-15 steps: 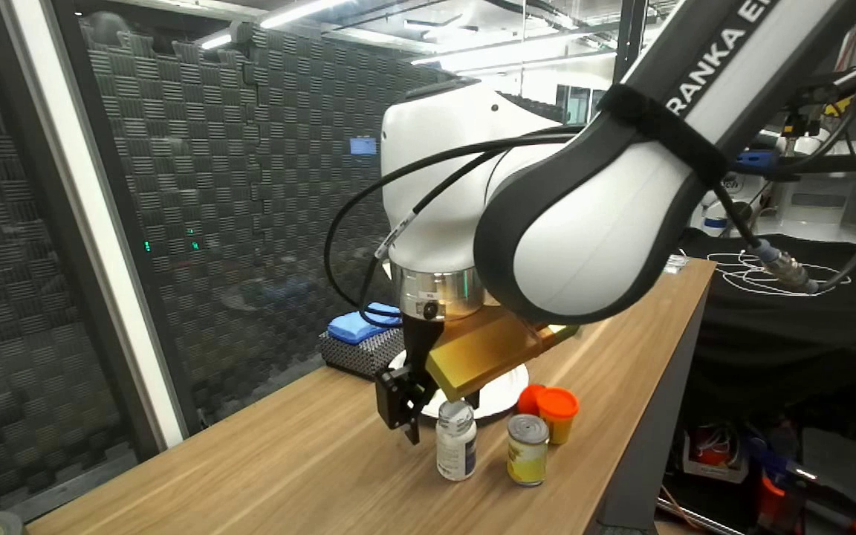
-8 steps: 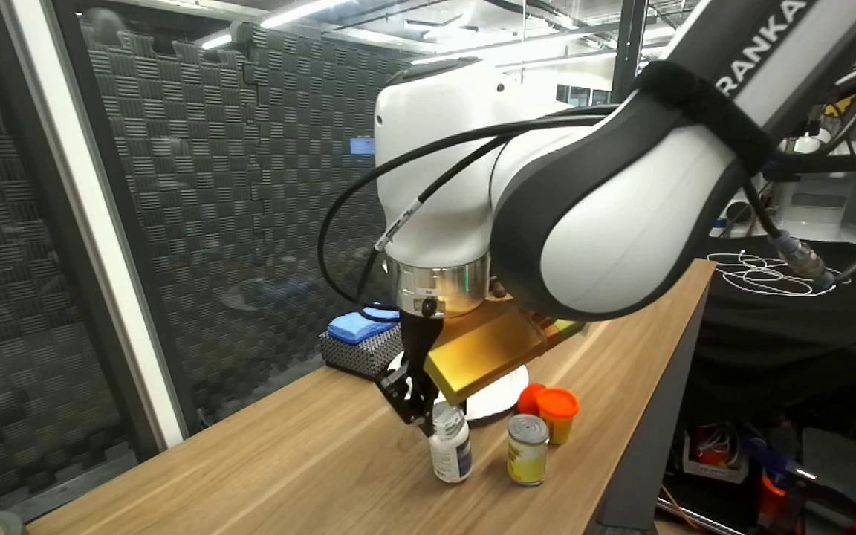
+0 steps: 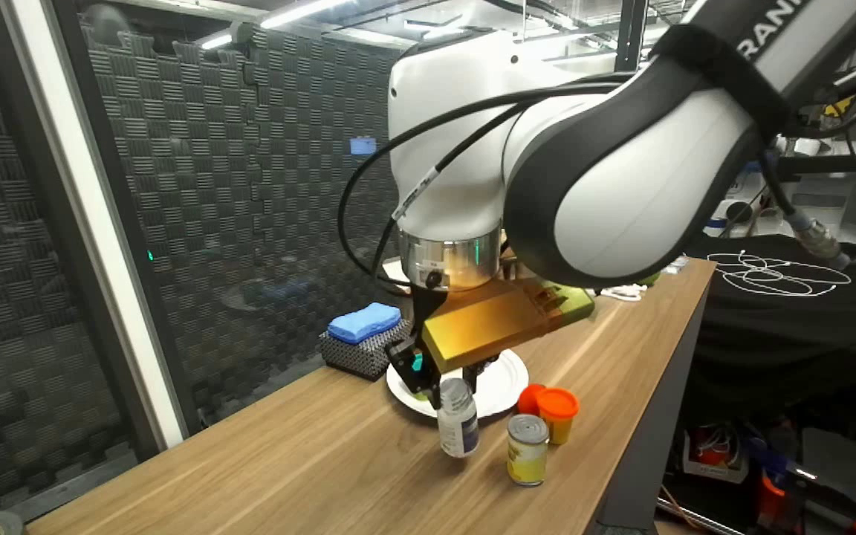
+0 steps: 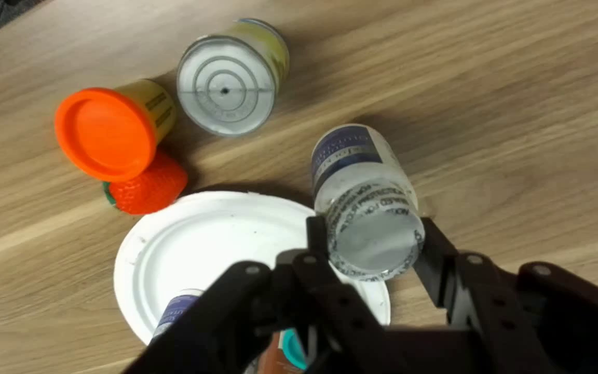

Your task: Put the bottles on the tray

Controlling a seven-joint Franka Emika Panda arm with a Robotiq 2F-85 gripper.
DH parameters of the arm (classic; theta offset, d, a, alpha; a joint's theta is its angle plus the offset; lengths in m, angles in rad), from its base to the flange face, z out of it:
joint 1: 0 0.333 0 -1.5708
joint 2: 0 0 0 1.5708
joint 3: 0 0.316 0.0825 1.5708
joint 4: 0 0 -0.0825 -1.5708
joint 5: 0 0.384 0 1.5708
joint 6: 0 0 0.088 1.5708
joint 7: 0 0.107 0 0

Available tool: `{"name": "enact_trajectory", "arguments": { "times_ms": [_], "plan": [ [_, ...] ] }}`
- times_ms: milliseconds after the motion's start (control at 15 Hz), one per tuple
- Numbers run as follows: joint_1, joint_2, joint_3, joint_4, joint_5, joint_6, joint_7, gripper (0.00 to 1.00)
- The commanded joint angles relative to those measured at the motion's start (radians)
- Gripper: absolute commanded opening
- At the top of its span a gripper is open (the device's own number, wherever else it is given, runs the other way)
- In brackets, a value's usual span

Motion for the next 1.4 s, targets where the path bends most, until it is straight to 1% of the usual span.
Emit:
{"name": "enact_trajectory", "arguments": {
  "times_ms": [0, 133, 333, 600, 800, 1133, 1333],
  "plan": [
    [-0.035, -0.052, -0.011, 0.002, -0.009, -0.014, 0.092, 0.22],
    [-0.052, -0.042, -0.026, 0.014, -0.044, -0.011, 0.145, 0.20],
    [-0.081, 0.000, -0.045, 0.033, -0.054, 0.037, 0.206, 0.20],
    [-0.092, 0.064, -0.079, 0.065, -0.068, 0.098, 0.284, 0.20],
    [-0.077, 0.112, -0.119, 0.094, -0.091, 0.136, 0.343, 0.20],
    [-0.036, 0.152, -0.203, 0.131, -0.203, 0.171, 0.480, 0.20],
    [-0.037, 0.163, -0.213, 0.145, -0.232, 0.174, 0.530, 0.20]
  ]
}}
